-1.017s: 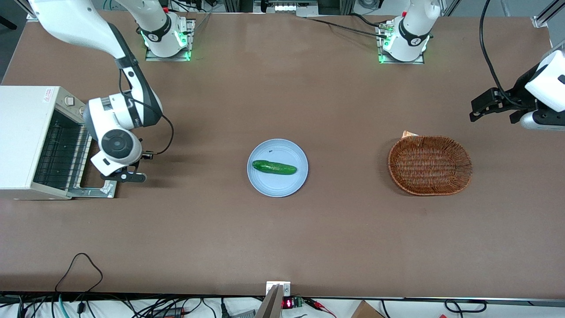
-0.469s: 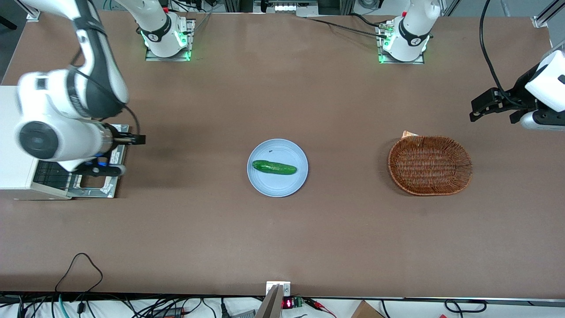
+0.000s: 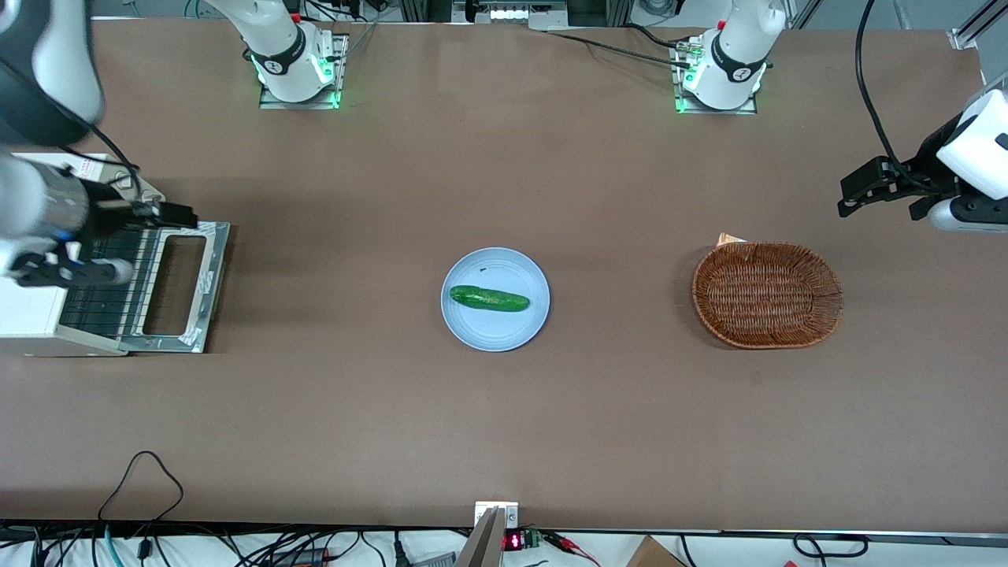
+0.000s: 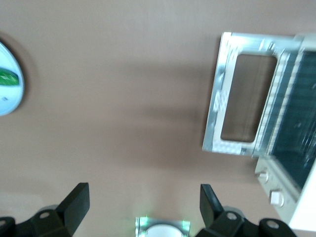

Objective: Open oven door with right arm only

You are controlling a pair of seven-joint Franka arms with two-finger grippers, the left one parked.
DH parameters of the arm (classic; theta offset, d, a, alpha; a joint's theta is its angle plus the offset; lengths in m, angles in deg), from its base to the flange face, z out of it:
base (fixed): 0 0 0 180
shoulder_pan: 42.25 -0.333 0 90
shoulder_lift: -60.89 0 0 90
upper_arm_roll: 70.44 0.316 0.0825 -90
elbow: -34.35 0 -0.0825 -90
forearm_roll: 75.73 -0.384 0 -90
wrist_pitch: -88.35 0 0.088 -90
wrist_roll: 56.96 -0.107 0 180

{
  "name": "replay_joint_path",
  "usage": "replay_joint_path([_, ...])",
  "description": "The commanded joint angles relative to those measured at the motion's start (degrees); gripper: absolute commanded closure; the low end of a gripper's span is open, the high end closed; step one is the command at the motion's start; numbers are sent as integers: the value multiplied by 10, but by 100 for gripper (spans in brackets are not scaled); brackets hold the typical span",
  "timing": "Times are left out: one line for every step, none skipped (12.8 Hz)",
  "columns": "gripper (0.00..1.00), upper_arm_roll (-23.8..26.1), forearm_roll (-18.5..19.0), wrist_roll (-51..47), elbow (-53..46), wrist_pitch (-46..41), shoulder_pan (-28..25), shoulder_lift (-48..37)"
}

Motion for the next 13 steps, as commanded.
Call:
replay_joint_path([1,9,-6,10,114,110,8,-95])
replay_joint_path([1,23,-1,7,140,137,19,-115])
replay_joint_path([1,40,1,4,149,139,35,-123])
replay_joint_path([1,55,1,-11,148,145,41,-125])
replay_joint_path([1,55,1,-22,146,145,42,-125])
replay_joint_path([1,55,1,-23,145,142,41,-124])
replay_joint_path([1,55,1,-23,145,138,38,-123])
replay_joint_path([1,54,2,-23,146,134,37,-123])
replay_joint_path([1,54,7,-23,145,128,38,-123])
replay_joint_path([1,54,11,-23,143,128,38,-123])
replay_joint_path([1,55,28,-23,143,129,36,-123])
replay_joint_path([1,57,41,-23,143,129,36,-122])
replay_joint_path([1,58,44,-21,142,129,35,-122])
